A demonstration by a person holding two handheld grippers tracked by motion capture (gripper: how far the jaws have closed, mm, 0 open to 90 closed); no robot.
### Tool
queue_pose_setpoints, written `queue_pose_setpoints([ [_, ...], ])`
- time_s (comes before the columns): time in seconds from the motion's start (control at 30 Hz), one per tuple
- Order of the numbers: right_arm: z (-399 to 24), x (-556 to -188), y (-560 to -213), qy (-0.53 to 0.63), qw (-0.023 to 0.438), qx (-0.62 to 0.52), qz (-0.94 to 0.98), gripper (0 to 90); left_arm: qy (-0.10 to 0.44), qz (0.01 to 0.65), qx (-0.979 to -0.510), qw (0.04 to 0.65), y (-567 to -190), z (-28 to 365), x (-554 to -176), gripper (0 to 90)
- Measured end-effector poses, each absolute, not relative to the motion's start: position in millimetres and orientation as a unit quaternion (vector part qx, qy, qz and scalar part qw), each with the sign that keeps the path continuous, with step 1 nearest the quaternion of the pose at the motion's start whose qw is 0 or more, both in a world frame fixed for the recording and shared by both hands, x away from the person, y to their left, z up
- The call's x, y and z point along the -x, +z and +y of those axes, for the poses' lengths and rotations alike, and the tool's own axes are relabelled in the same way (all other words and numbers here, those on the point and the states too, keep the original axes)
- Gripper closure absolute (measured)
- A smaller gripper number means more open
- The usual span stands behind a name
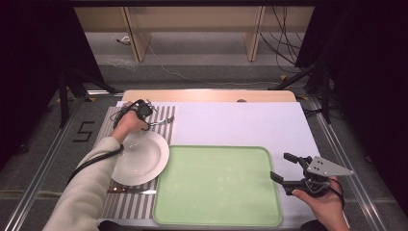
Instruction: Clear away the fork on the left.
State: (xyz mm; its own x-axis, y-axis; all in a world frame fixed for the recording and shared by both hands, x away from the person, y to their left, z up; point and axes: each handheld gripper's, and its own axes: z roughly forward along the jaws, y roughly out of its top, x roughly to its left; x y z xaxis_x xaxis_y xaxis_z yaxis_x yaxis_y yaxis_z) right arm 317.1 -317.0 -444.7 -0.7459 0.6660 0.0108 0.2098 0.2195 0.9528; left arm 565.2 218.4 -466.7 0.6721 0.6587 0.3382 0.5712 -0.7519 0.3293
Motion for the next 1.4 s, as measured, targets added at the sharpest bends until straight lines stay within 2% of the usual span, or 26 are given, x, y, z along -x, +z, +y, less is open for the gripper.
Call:
queue_pose_setpoints([
  [0.17,-317.0,-316.8,-444.6,0.553,0.206,-0.291,0.753,16.1,0.215,0.322,-0.917,0.093,-470.5,220.0,-566.5,56.9],
  [0.87,-317.0,-317.0,-444.7,0.553,0.205,-0.29,0.754,16.1,0.195,0.301,-0.929,0.087,-470.3,216.4,-567.1,71.9],
  [1.4,-317.0,-316.7,-444.7,0.552,0.205,-0.29,0.754,16.1,0.191,0.294,-0.933,0.075,-469.6,214.1,-566.2,74.5],
])
